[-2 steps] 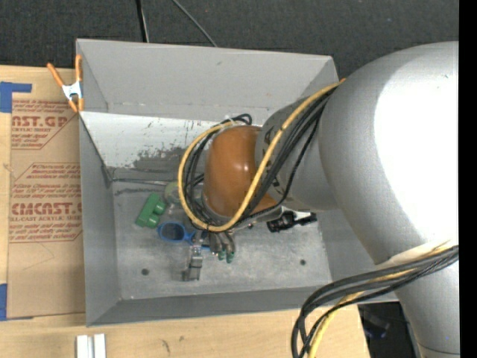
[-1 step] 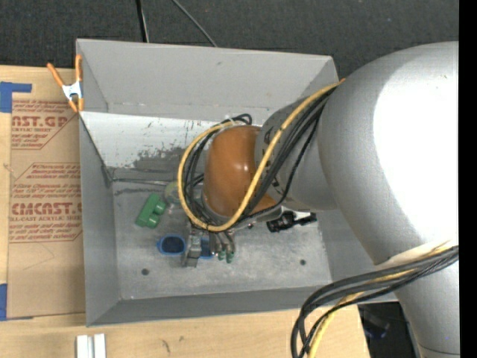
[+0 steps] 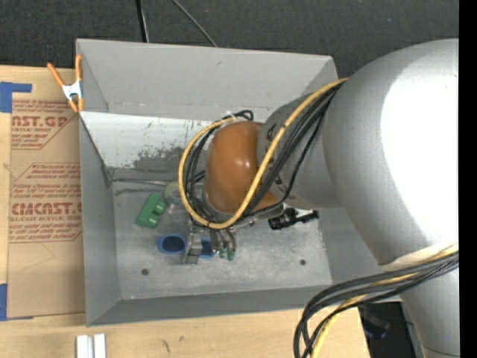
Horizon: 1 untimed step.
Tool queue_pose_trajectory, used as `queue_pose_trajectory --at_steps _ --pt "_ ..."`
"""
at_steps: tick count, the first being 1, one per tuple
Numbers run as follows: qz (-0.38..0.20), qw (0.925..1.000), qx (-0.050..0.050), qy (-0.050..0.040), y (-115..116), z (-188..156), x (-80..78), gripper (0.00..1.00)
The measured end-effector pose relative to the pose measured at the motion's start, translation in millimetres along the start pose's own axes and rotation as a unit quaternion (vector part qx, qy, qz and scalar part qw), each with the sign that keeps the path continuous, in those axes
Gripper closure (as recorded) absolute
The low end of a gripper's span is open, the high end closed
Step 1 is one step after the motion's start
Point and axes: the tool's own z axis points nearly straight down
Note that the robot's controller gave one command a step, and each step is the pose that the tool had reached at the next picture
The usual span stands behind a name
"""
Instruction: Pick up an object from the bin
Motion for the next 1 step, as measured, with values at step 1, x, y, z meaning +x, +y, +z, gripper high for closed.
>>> queue_pose_trajectory --at_steps 1 --pt "-0.001 1.0 -0.001 -0.0027 1.5 -67.6 -1.2 1.0"
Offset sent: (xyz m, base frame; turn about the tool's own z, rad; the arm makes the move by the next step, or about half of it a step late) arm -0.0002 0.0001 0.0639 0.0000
